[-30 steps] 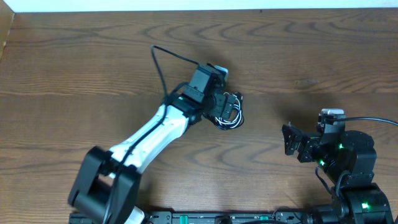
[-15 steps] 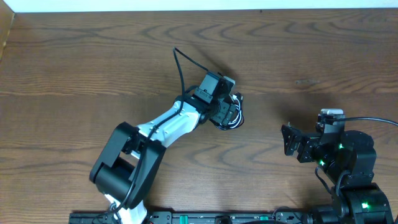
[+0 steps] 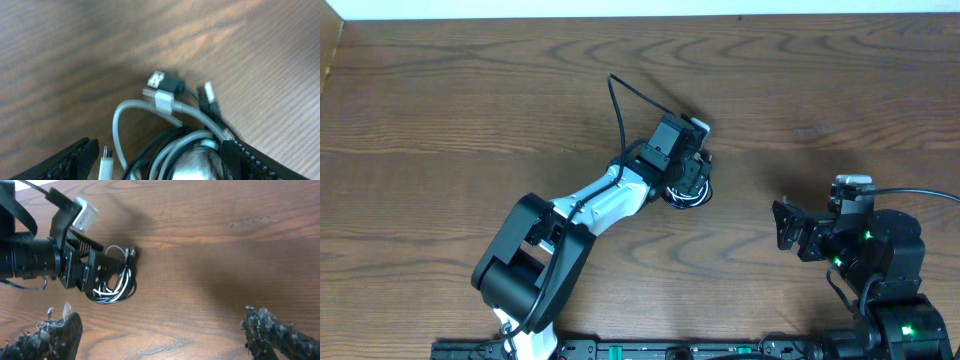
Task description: Untangle cables
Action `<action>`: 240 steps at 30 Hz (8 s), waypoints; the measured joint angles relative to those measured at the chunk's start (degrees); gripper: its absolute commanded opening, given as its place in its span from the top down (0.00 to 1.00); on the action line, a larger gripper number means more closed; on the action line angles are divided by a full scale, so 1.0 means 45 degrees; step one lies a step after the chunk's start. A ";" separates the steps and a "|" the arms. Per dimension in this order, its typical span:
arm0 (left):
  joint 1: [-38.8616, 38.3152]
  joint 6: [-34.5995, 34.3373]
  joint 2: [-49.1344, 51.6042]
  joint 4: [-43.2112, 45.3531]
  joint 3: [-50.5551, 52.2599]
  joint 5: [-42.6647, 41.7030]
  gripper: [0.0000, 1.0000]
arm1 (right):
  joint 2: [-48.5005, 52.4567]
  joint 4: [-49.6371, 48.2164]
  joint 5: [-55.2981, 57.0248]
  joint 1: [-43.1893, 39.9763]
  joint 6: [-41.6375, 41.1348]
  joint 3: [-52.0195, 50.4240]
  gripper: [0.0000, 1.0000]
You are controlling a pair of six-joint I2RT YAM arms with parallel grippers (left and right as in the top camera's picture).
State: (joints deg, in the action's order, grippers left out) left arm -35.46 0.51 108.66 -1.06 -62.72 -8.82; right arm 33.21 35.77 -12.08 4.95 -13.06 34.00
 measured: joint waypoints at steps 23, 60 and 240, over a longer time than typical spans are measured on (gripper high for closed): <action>-0.0005 0.0175 0.0000 -0.1336 0.0005 -0.0500 0.44 | 0.0000 -0.0034 0.0000 0.0000 0.0000 0.0000 0.01; -0.0146 -0.1817 -0.3521 -0.4624 0.0219 -0.4663 0.92 | 0.1423 0.0369 -0.1413 0.0000 -0.0039 0.0000 0.07; 0.4167 -0.2157 -0.8335 -0.4376 0.0262 -0.8884 0.92 | 1.0253 -0.1409 -0.0520 0.1574 -0.2191 -0.0083 0.97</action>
State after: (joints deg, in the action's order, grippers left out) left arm -16.71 -9.19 71.16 -20.75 -61.54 -48.80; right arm 79.35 29.43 -14.41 12.03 -22.92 33.63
